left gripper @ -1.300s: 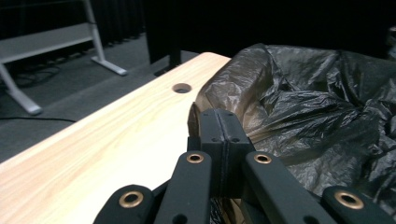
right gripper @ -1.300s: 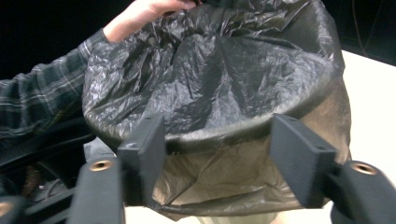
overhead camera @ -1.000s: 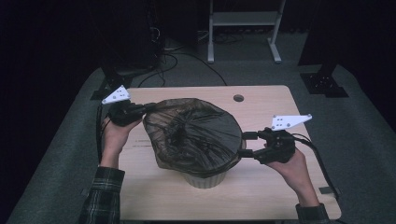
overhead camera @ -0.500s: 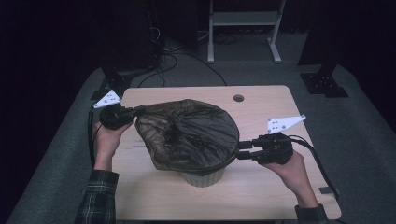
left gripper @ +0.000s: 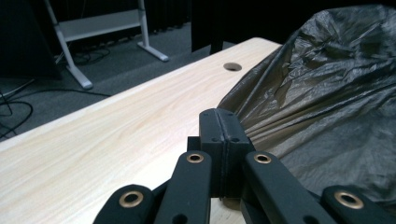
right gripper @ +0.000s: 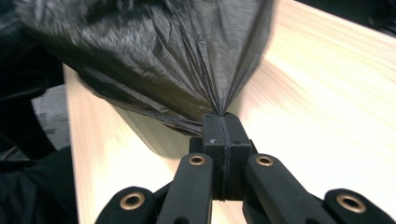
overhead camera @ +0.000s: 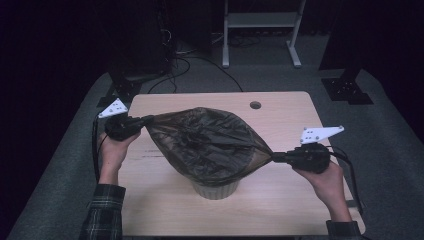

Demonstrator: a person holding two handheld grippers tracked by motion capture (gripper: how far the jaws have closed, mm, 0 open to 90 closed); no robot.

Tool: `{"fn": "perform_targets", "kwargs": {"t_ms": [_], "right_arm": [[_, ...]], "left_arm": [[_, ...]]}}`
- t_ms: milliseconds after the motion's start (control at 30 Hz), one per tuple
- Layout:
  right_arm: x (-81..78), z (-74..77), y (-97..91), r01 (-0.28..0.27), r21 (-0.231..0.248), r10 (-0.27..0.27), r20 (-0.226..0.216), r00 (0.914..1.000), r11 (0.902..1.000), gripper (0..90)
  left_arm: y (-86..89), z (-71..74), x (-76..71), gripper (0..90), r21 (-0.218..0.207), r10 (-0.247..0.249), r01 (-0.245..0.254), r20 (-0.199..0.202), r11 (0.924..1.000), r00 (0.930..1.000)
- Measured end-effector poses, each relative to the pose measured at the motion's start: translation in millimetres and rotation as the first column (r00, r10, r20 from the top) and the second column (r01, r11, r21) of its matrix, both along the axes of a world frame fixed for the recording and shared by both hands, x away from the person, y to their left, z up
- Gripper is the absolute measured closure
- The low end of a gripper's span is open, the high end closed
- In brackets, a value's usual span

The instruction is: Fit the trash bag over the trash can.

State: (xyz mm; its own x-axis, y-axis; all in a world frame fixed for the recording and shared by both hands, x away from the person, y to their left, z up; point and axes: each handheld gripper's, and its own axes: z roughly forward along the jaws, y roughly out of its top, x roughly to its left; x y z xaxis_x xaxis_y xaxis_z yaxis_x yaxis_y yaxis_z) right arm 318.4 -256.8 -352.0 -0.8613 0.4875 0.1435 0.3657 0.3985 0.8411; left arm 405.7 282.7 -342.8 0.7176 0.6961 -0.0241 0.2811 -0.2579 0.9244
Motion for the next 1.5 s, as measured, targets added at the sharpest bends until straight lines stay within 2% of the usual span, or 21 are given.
{"fn": "perform_targets", "kwargs": {"t_ms": [100,267,400,533,600,667,700,767,800,867,933,1033,1167,1200,1267,1400,1500], "right_arm": [[2.0,-8.3,-16.8,0.034,-0.005,-0.034,-0.032,0.9989,0.9994,90.0],[6.4,-22.2,-24.6,0.078,-0.062,-0.082,-0.064,0.9945,0.995,90.0],[10.4,-24.2,-28.4,0.118,-0.089,-0.123,-0.056,0.9908,0.989,90.0],[16.6,-24.8,-34.3,0.18,-0.118,-0.186,-0.044,0.9816,0.9766,90.0],[17.9,-25.0,-37.0,0.19,-0.104,-0.196,-0.046,0.9796,0.9762,89.9],[16.1,-23.0,-38.6,0.188,-0.083,-0.19,-0.022,0.9815,0.9787,86.2],[14.2,-20.2,-39.7,0.199,-0.066,-0.199,-0.003,0.9799,0.9778,78.0],[13.2,-13.6,-42.3,0.197,-0.028,-0.197,0.009,0.9803,0.98,69.3],[12.6,-9.4,-43.0,0.209,-0.015,-0.209,0.026,0.9776,0.9777,64.3],[13.0,-1.6,-44.1,0.216,0.011,-0.216,0.04,0.9756,0.9764,60.4],[14.4,8.2,-43.3,0.219,0.062,-0.223,0.07,0.9723,0.9739,54.8],[21.1,19.8,-34.4,0.188,0.117,-0.199,0.087,0.9761,0.975,50.9],[40.1,33.6,-8.8,0.127,0.143,-0.144,0.112,0.9832,0.9814,50.4],[45.4,35.8,-3.1,0.117,0.141,-0.134,0.113,0.9845,0.983,50.4],[63.6,40.8,13.4,0.086,0.149,-0.102,0.104,0.9893,0.985,52.1],[96.3,44.9,41.3,0.043,0.163,-0.057,0.085,0.9947,0.9858,54.1],[111.5,44.5,56.4,0.021,0.147,-0.03,0.058,0.9978,0.9889,55.9]], "left_arm": [[-3.8,-3.7,-0.4,89.9,0.005,-0.014,0.014,-0.01,0.9999,0.9998],[-10.2,-10.4,-0.9,89.9,0.004,-0.035,0.036,-0.022,0.9994,0.9991],[-14.4,-13.4,-3.0,89.9,0.0,-0.053,0.053,-0.028,0.9986,0.9982],[-20.2,-15.3,-6.6,89.8,0.005,-0.071,0.072,-0.028,0.9974,0.9971],[-20.9,-16.3,-8.5,89.8,0.004,-0.074,0.074,-0.019,0.9973,0.9971],[-18.5,-16.1,-10.8,88.6,-0.025,-0.077,0.077,-0.008,0.9968,0.997],[-17.7,-15.6,-11.9,82.2,-0.037,-0.078,0.077,-0.006,0.9963,0.997],[-16.6,-12.7,-16.3,73.3,-0.035,-0.079,0.079,0.011,0.9962,0.9968],[-16.3,-11.1,-18.3,69.0,-0.039,-0.079,0.08,0.019,0.9961,0.9967],[-15.7,-7.4,-22.8,59.1,-0.042,-0.084,0.085,0.032,0.9955,0.996],[-16.3,-4.0,-27.5,50.8,-0.053,-0.101,0.103,0.041,0.9933,0.9941],[-20.5,0.3,-35.2,37.6,-0.051,-0.126,0.129,0.054,0.9903,0.9905],[-29.0,3.7,-44.7,31.3,-0.047,-0.182,0.186,0.076,0.9815,0.9804],[-34.0,3.8,-47.6,31.3,-0.039,-0.212,0.215,0.078,0.9758,0.9742],[-39.2,3.9,-50.4,30.5,-0.028,-0.235,0.238,0.078,0.9708,0.9688],[-46.5,3.6,-54.9,30.6,-0.028,-0.302,0.305,0.072,0.9521,0.9506],[-48.5,2.7,-57.6,30.7,-0.035,-0.342,0.345,0.064,0.938,0.9374]]}}
